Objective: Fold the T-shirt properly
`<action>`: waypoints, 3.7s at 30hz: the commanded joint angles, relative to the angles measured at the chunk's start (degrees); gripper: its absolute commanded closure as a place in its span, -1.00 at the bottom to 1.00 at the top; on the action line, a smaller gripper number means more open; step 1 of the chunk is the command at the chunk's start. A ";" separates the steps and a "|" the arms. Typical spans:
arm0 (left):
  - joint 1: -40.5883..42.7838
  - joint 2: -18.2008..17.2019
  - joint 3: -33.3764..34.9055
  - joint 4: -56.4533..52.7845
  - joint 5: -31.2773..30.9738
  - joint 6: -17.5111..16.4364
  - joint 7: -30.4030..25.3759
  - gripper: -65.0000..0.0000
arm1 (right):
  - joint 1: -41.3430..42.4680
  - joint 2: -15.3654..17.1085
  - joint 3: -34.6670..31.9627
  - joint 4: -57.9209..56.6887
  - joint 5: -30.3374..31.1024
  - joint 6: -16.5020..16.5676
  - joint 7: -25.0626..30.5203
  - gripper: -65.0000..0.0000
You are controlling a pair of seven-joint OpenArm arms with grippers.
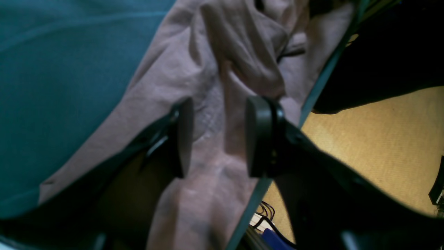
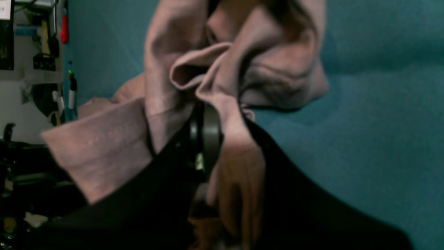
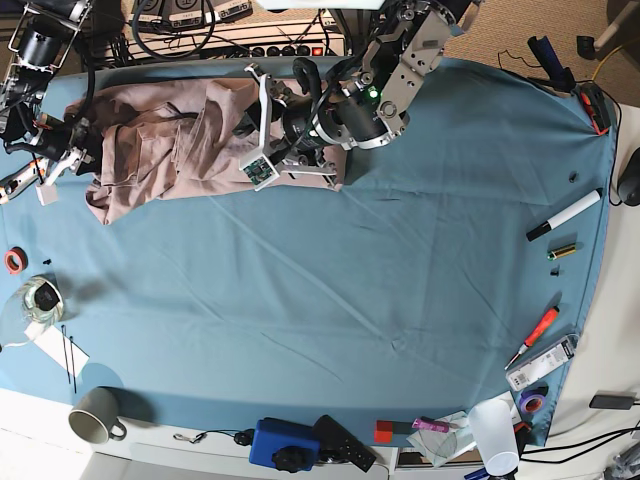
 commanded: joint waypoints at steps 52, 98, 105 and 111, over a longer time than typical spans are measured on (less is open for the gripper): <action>9.07 -4.09 0.09 13.31 47.52 27.58 5.11 0.23 | -3.52 -3.45 7.69 43.71 1.75 -0.40 -1.37 1.00; 18.75 -5.11 0.15 24.04 49.51 36.02 1.01 0.23 | -1.79 -13.42 3.17 52.87 2.25 -0.40 -1.37 0.52; 18.71 -5.03 0.15 24.04 46.10 35.78 0.20 0.23 | -3.98 -13.40 10.86 52.70 -14.23 -0.40 -1.37 0.52; 18.71 -5.03 0.15 24.04 45.64 35.76 0.00 0.23 | -10.01 -13.44 7.85 52.70 -16.79 -0.40 -1.37 0.52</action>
